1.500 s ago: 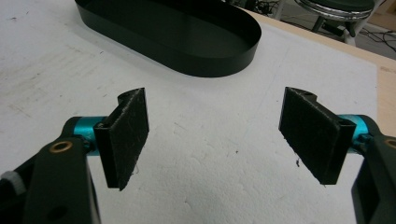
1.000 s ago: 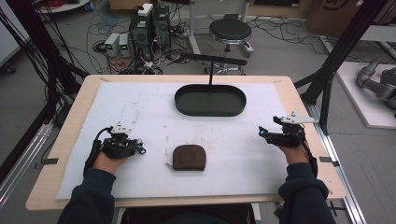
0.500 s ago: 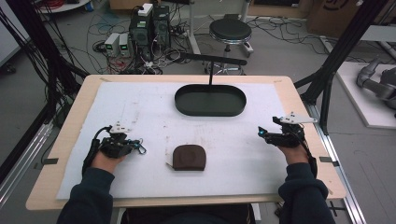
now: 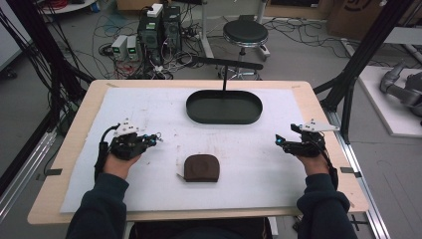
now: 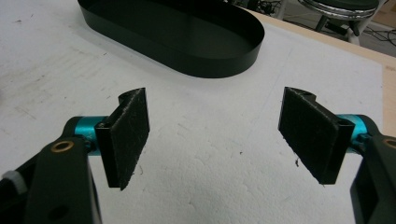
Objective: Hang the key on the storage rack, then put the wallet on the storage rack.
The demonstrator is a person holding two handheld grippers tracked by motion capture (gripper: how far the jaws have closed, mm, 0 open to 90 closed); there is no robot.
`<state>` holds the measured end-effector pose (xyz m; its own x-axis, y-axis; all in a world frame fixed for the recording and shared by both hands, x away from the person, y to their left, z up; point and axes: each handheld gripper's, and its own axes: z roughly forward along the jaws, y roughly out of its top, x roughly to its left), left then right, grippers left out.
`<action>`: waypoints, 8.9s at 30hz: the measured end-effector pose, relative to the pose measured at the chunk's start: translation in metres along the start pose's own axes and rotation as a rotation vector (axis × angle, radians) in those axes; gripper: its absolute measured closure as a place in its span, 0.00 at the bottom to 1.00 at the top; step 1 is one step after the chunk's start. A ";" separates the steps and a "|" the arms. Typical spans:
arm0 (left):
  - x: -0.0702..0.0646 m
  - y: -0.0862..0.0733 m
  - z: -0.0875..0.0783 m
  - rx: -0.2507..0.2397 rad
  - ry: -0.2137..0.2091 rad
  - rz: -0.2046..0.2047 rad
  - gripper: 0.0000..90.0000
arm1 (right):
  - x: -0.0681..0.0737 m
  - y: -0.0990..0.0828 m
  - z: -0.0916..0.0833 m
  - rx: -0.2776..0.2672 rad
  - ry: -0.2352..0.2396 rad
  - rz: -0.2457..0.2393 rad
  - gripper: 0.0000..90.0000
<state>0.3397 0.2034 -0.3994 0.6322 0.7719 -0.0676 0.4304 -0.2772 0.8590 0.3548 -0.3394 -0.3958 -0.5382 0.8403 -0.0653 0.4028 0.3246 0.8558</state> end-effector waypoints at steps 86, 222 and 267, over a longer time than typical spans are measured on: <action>0.040 0.090 0.059 -0.192 0.103 -0.056 0.21 | 0.012 0.003 0.017 -0.013 0.113 -0.004 0.25; -0.058 -0.008 0.068 0.046 -0.352 0.167 0.71 | 0.148 0.038 0.080 0.066 0.557 -0.248 0.85; -0.058 -0.008 0.067 0.018 -0.351 0.176 0.98 | 0.141 0.029 0.098 0.180 0.735 -0.036 0.62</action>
<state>0.3426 0.1222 -0.4364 0.8779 0.4699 -0.0918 0.3049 -0.4008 0.8639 0.3635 -0.1693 -0.4306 -0.8827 0.3425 0.3218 0.4569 0.4653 0.7581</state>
